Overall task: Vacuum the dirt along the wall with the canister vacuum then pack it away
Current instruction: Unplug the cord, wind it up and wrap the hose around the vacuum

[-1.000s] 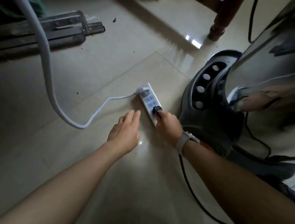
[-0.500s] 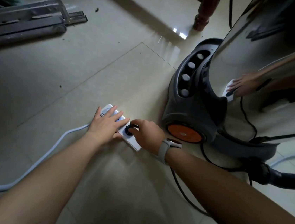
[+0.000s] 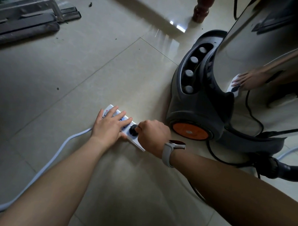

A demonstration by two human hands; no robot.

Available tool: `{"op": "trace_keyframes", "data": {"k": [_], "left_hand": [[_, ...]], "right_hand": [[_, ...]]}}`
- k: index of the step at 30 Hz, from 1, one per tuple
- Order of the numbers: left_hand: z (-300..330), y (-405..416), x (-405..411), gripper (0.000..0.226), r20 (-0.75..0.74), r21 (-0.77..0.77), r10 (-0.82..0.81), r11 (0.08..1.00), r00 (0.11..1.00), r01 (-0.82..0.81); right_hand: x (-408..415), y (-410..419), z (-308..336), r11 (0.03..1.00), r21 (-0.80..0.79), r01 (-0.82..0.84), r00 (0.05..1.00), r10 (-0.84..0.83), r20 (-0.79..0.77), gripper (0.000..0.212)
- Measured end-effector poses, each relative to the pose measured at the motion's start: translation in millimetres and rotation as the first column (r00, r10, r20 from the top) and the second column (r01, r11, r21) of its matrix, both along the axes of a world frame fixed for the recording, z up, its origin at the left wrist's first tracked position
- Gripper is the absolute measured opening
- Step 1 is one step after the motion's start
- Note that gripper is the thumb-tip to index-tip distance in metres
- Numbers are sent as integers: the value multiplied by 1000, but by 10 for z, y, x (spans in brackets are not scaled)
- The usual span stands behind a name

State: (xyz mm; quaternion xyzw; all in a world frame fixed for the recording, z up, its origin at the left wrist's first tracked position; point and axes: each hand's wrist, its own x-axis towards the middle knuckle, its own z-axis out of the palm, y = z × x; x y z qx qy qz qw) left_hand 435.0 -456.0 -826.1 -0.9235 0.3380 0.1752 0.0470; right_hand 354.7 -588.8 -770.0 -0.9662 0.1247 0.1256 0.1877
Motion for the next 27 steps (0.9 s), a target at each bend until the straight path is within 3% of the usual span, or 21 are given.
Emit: {"op": "trace_keyframes", "data": {"k": [4,8,10,13,16,19,22,24,27], "left_hand": [[-26,-22,-27,53,-11,-17,4,1000,1000,-4],[9,-41,-31,57,-53,-39,42,998,998,-44],[56,-74,-42,54,-72,-22,34,999,997,-35],[164,-118,-101,52,-99,64,47,997,994,-41],[359,-126,-311,64,-167,-1,146,989,975,-148],[783,-130,-641,84,-360,-183,253,925,898,-334],[1390,-139,-1022,102,-569,-290,264,822,779,-491],[1859,-151,-1247,104,-597,-331,194,825,779,-459],[2616,-245,-1514,88,-584,-376,12,882,812,-284]], "right_hand": [[-51,9,86,1000,-4,4,999,-4,-32,26],[23,-58,301,999,16,42,993,-44,110,27],[62,-132,400,996,43,78,991,-83,110,29],[-40,-162,477,986,131,100,994,-105,30,30],[-289,-138,628,916,308,256,963,-268,-4,28],[-596,-144,947,756,447,478,868,-485,-107,25],[-992,-160,1436,668,467,579,809,-543,-227,20],[-1257,-183,1843,667,457,588,808,-513,-289,20],[-1624,-205,2513,636,472,610,792,-469,-391,32]]}}
